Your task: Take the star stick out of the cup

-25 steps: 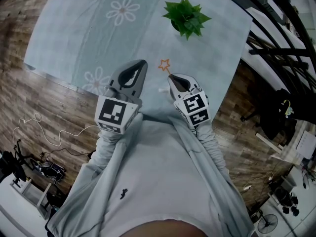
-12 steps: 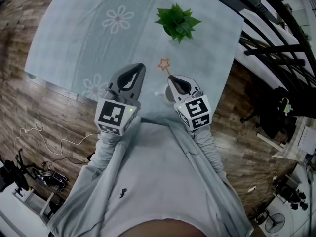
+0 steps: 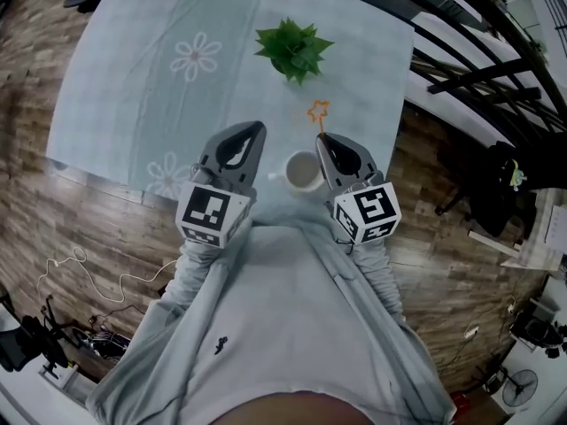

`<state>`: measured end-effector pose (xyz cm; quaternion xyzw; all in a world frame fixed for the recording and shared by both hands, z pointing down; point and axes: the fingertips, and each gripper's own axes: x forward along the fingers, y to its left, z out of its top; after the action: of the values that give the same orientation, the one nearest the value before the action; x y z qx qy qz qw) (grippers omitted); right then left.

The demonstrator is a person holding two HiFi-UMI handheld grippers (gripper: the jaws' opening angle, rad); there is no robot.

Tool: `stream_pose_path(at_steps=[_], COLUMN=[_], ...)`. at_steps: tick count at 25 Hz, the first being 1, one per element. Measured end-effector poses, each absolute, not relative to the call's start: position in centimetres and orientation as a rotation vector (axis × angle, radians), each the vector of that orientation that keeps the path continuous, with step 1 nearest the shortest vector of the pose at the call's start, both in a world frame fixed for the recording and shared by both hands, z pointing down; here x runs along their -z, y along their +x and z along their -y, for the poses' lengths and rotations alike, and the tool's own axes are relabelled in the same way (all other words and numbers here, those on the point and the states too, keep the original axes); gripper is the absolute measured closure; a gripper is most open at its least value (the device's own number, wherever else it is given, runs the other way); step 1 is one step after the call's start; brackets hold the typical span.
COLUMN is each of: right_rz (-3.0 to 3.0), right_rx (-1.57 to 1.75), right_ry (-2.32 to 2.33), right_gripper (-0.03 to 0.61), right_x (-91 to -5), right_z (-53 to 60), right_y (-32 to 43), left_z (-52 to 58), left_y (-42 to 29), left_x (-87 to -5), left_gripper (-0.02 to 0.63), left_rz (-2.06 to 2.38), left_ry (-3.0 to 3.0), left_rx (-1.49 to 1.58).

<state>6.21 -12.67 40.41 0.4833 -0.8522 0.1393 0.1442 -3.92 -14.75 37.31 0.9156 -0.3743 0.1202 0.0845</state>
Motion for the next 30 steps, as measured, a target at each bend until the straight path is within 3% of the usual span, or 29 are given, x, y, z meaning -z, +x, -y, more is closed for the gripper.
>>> stream_pose_path(at_steps=[17, 30], right_rz=[2.383, 2.341], right_rx=[-0.334, -0.305], right_ry=[1.879, 1.967], right_gripper=[0.555, 0.557], right_x=[-34.3, -34.0], right_z=[9.8, 7.7], right_y=[15.5, 16.6], left_z=[14.2, 14.1], left_y=[1.6, 1.6], left_x=[-35.9, -36.3], left_gripper=[0.594, 0.594], left_rz=[0.890, 0.869], left_ry=[2.858, 2.855], left_rx=[-0.362, -0.366])
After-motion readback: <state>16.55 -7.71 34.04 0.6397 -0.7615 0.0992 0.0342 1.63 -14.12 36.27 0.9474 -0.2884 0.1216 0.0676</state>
